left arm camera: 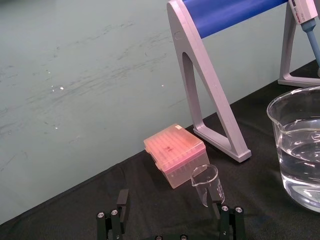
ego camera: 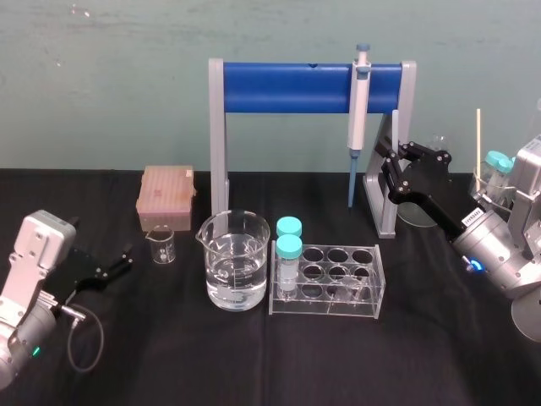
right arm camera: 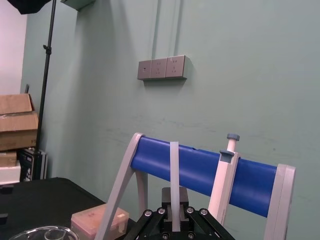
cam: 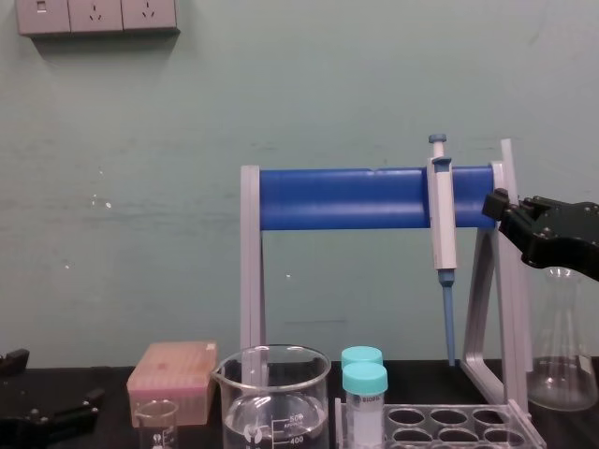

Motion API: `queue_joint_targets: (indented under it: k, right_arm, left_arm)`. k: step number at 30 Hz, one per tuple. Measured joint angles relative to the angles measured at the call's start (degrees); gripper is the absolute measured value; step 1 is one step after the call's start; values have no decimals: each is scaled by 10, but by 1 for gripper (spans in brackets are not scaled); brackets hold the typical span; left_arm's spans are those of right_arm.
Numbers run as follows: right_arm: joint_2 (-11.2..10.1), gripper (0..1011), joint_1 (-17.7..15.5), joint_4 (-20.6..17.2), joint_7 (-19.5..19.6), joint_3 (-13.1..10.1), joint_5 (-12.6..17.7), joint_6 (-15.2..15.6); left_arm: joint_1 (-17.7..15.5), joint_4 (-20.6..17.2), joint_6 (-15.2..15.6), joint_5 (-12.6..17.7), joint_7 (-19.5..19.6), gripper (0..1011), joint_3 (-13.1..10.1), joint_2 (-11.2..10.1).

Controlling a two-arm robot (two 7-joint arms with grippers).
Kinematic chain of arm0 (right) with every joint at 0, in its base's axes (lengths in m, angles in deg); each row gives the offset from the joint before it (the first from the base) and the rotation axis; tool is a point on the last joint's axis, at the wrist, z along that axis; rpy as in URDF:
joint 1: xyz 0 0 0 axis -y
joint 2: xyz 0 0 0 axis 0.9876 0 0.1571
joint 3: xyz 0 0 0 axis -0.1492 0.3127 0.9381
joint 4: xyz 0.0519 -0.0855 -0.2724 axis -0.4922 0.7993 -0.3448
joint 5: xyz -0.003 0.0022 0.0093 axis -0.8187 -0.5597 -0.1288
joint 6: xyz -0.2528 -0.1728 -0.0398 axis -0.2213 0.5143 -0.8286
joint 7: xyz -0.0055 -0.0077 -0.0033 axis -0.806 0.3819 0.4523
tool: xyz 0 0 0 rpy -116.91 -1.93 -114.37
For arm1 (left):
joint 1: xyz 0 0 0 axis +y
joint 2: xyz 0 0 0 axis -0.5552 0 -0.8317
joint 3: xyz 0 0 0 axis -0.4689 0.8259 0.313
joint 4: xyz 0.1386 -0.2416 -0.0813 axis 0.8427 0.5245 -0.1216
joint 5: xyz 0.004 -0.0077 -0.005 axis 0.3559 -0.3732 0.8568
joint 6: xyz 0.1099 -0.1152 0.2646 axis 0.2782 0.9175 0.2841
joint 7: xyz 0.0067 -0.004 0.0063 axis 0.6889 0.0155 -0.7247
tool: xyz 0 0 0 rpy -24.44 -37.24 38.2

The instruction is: Pick up the stirring rod with one hand, then place it down.

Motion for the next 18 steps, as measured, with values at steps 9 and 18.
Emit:
queue_joint_targets:
  k: [9, 18]
  right_arm:
    - [0, 71, 0, 0, 0, 0, 0, 0]
    - [0, 72, 0, 0, 0, 0, 0, 0]
  left_arm:
    - [0, 0, 0, 0, 0, 1000, 0, 0]
    - [0, 0, 0, 0, 0, 1000, 0, 0]
